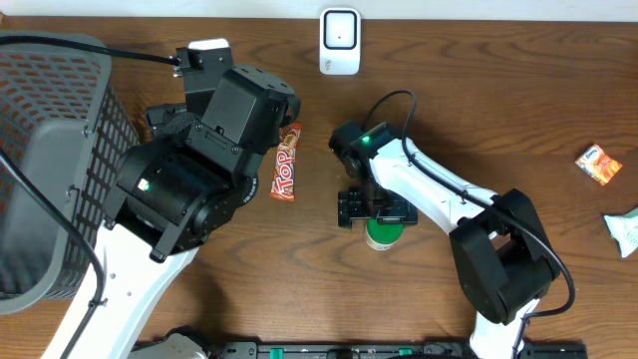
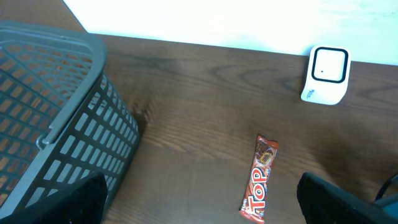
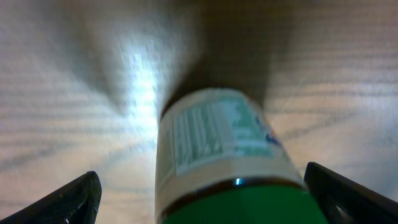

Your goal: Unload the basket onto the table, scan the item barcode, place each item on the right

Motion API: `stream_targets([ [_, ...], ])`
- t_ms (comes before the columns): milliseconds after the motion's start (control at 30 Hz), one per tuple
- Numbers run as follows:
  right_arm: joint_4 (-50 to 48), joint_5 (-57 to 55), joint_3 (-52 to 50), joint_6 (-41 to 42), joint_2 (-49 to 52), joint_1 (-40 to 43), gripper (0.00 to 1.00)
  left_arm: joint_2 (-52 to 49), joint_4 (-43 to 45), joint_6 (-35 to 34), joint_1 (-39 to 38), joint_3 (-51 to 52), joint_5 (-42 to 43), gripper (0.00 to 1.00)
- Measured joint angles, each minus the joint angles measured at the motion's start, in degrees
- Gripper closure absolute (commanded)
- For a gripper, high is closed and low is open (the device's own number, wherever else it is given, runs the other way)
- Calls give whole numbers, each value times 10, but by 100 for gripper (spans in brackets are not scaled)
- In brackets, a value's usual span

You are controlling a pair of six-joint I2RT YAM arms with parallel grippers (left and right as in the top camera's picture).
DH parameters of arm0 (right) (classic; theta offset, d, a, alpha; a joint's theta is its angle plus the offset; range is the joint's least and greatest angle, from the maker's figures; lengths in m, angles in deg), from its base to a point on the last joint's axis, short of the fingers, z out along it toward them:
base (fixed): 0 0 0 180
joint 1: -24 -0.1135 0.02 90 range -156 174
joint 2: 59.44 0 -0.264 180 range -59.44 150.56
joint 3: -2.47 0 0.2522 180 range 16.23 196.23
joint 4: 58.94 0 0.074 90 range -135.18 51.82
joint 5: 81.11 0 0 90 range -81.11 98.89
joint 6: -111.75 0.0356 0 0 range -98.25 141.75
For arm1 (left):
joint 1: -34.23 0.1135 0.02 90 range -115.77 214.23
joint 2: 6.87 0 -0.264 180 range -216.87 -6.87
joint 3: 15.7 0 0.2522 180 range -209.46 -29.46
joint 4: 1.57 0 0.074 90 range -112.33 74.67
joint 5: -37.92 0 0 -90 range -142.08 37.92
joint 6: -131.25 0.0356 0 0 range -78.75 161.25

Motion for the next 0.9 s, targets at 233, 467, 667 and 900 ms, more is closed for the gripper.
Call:
stream_targets([
  [233,-40,-10,-35,14,0,0,1,0,0,0,0,0,0,2],
  [467,-96,24,-90,11,-5,0,35,0,0,0,0,0,0,2],
  [667,-113,48,-98,-5,-12,0,66,0,0,0,0,0,0,2],
  [900,-114,68,-98,-12,-12,13,68,0,0,0,0,0,0,2],
])
